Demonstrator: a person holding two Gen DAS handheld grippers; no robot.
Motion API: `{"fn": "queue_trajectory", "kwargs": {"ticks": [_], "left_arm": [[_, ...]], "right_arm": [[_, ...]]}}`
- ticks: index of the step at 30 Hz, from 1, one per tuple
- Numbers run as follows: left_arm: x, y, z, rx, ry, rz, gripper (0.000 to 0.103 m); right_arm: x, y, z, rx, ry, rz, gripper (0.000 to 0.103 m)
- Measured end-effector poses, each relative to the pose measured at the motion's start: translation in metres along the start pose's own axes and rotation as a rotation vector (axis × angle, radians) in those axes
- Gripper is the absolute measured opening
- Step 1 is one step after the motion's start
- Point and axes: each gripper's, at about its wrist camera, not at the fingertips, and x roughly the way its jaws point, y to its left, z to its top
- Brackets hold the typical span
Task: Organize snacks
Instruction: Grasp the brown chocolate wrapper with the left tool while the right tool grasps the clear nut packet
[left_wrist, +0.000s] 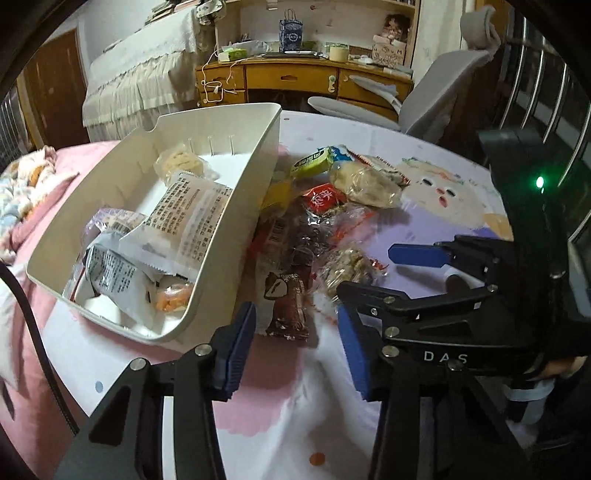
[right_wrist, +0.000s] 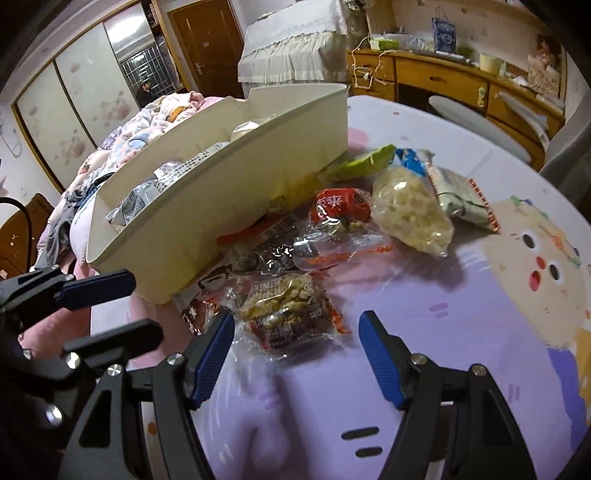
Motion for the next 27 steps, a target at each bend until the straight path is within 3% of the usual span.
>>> {"fn": "queue_trajectory", "kwargs": {"ticks": [7,27], "left_arm": [[0.014,-0.006,0.003,0.035,0.002,0.064,0.043],[0.021,-0.011,0.001,0.086,0.042,0.091,0.043]], "right_arm": [[0.013,-0.002,0.007,-0.035,-0.004,0.019,0.071],[0.021,0.01,0.019,-0.204,0.063,-0.002,0.07]]}}
